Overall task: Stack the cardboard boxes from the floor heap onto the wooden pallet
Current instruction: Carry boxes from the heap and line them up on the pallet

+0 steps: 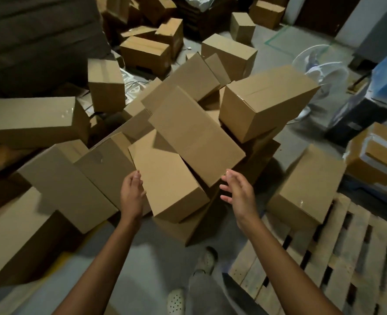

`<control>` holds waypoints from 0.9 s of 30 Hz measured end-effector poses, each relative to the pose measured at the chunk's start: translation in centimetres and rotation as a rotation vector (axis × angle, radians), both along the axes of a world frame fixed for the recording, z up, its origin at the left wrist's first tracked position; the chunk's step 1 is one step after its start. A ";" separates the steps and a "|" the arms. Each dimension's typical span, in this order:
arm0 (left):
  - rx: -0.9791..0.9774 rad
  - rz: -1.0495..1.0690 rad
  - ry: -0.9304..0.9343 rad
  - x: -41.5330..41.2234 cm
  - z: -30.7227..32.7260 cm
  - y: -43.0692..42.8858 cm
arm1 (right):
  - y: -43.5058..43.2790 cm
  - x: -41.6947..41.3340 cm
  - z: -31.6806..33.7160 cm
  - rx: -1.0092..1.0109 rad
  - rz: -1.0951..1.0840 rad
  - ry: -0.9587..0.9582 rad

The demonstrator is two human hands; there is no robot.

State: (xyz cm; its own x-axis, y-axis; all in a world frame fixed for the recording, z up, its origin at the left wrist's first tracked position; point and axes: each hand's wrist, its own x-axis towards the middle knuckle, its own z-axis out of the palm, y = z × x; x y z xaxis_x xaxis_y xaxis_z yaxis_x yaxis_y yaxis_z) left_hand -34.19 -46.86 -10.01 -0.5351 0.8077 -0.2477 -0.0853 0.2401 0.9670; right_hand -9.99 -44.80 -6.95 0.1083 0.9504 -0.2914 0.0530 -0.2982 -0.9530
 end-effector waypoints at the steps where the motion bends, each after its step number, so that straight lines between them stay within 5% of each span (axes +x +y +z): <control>1: -0.032 0.029 -0.052 -0.4 -1.0 1.0 | 1.5 -0.3 -1.1 -0.028 0.020 -0.013; 9: -0.345 0.317 -0.712 -5.5 -13.7 8.1 | 12.8 -2.4 -11.9 -0.351 0.162 -0.139; 16: -0.609 0.334 -0.502 -6.6 -22.9 10.1 | 17.5 -3.7 -21.2 -0.573 0.276 -0.228; 24: -0.667 0.186 -0.544 -6.2 -31.6 12.8 | 20.2 -6.8 -29.4 -0.540 0.411 -0.357; 27: -0.706 0.081 -0.416 -6.0 -33.4 12.7 | 19.5 -7.8 -31.2 -0.555 0.466 -0.385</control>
State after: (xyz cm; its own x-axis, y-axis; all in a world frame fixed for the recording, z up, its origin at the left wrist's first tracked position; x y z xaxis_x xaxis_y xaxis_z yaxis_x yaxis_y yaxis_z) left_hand -40.17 -34.18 -43.41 -0.3372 0.3500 -0.8739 -0.4468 0.7576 0.4758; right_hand -17.81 -25.34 -38.18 -0.0733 0.6513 -0.7553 0.5814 -0.5875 -0.5629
